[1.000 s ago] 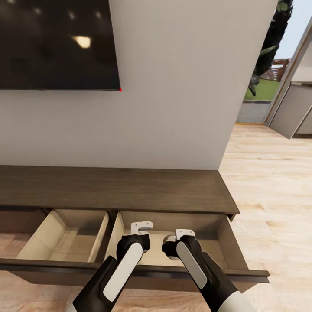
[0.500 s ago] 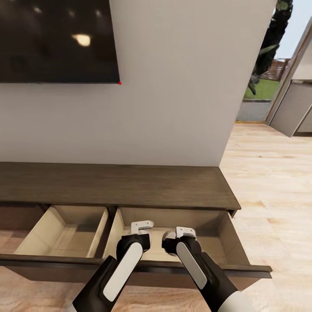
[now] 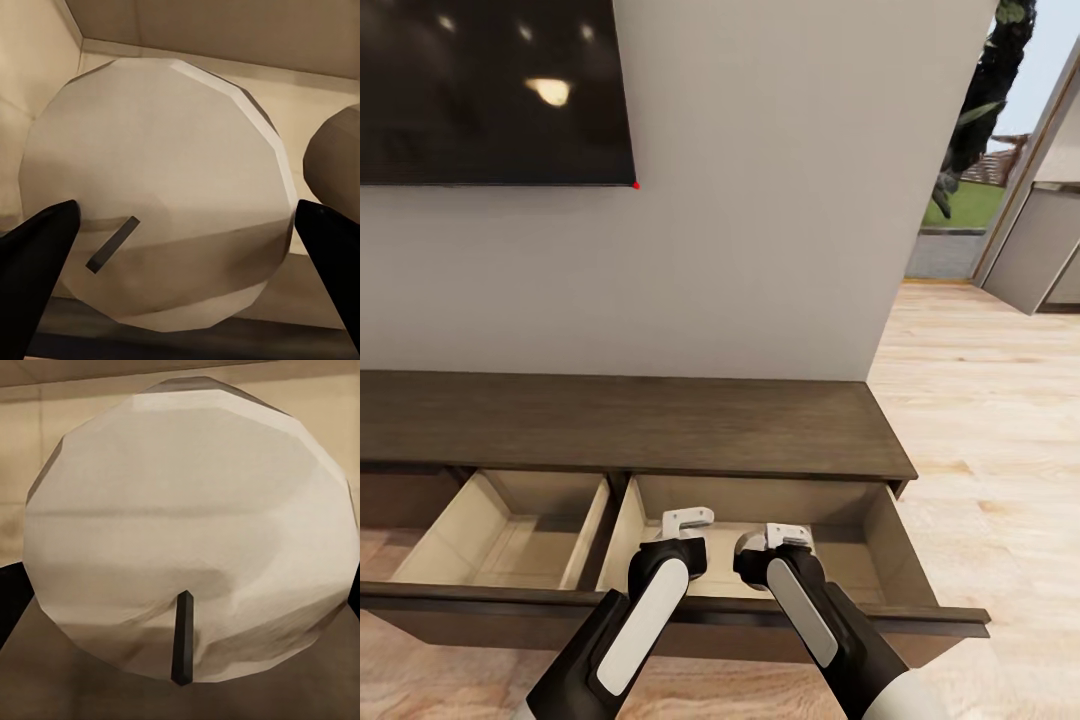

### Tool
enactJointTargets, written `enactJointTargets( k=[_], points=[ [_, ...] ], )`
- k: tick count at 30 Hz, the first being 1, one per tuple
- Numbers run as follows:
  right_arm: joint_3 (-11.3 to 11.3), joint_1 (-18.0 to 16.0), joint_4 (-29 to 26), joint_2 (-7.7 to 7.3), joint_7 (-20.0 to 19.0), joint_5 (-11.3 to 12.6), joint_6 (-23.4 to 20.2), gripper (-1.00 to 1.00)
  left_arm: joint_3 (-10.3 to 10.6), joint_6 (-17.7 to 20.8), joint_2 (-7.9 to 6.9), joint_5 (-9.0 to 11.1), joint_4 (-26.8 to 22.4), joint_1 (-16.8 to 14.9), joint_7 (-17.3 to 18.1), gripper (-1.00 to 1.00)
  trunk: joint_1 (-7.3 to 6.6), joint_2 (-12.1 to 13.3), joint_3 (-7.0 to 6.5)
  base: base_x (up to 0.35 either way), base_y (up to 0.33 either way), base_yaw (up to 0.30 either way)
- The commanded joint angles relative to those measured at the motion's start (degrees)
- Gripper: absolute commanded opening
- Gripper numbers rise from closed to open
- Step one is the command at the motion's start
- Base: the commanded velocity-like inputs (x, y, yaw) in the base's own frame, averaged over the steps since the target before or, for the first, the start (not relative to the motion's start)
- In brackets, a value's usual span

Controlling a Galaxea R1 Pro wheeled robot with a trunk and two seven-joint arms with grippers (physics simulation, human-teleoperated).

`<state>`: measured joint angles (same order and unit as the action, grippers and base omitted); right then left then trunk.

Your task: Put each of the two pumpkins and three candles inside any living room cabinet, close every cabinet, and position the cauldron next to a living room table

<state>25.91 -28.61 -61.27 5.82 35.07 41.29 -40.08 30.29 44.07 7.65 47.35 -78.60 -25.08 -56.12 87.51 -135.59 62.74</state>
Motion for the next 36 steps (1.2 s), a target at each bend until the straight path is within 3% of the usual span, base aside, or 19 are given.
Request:
enactJointTargets(
  k=[1,27,36],
  points=[
    [0.10,-0.05,-0.07,-0.02,0.61,0.63,0.00,-1.00,0.06,0.13,-0.01,0.46,-0.06,-0.05,-0.57,-1.00,-0.01,-0.02,0.05,0.000,0.000,0.000],
    [0.15,-0.05,0.14,0.02,0.58,0.64,0.90,-1.00,0.04,0.22,-0.08,0.46,-0.06,-0.05,-0.57,-1.00,-0.01,-0.02,0.05,0.013,0.000,0.000],
    [0.19,-0.80,3.31,0.07,0.30,0.63,2.59,-1.00,0.09,0.14,-0.09,0.46,-0.26,-0.05,-0.57,-1.00,-0.01,-0.02,0.05,0.000,0.000,0.000]
  ],
)
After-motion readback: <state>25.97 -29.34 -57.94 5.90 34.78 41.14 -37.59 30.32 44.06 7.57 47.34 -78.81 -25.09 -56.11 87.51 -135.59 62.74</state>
